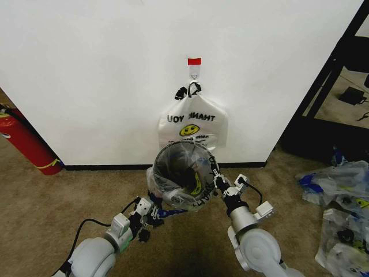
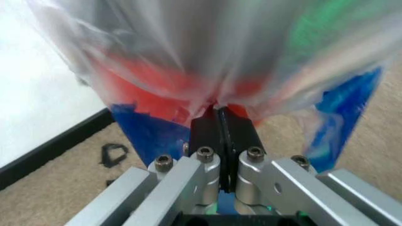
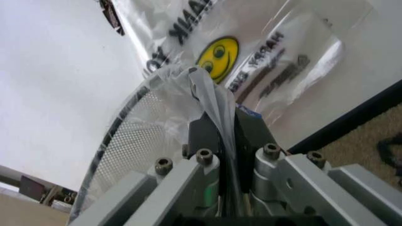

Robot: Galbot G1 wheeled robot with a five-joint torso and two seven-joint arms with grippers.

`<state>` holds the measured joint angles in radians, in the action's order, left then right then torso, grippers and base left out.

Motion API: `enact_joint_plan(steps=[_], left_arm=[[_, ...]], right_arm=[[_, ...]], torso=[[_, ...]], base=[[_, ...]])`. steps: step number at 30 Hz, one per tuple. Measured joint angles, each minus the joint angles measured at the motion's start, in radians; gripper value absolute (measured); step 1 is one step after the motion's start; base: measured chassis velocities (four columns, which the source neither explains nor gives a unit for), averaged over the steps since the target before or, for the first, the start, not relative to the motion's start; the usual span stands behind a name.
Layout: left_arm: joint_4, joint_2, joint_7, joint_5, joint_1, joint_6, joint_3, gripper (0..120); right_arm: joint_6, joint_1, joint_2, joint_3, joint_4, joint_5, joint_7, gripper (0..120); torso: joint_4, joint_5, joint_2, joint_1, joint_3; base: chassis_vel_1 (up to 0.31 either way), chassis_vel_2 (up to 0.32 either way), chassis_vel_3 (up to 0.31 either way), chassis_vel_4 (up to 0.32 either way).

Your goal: Pick up the garbage bag from the wall and place it over the trash bin.

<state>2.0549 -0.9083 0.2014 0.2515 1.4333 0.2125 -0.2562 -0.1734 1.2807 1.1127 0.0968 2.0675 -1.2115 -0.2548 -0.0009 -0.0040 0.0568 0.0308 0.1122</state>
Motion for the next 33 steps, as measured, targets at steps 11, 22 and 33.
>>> enact_joint_plan(steps=[11,22,33], left_arm=[[-0.013,-0.014,0.277,-0.038,-0.024,-0.226,-0.040,18],[-0.043,-0.042,0.390,-0.151,-0.039,-0.332,-0.088,56],[-0.163,-0.052,0.312,-0.197,-0.072,-0.321,-0.104,94]], right_arm=[[0.000,-0.045,0.014,0.006,-0.066,-0.006,-0.017,1],[-0.002,-0.049,0.028,0.005,-0.082,0.003,-0.023,1],[0.016,0.000,0.016,0.020,-0.029,0.002,-0.073,1]], torso=[[-0.0001,0.0000,0.000,0.000,0.000],[-0.0001,0.0000,0.000,0.000,0.000],[-0.0001,-0.0001,0.000,0.000,0.000]], base=[[0.000,0.000,0.000,0.000],[0.000,0.000,0.000,0.000],[0.000,0.000,0.000,0.000]])
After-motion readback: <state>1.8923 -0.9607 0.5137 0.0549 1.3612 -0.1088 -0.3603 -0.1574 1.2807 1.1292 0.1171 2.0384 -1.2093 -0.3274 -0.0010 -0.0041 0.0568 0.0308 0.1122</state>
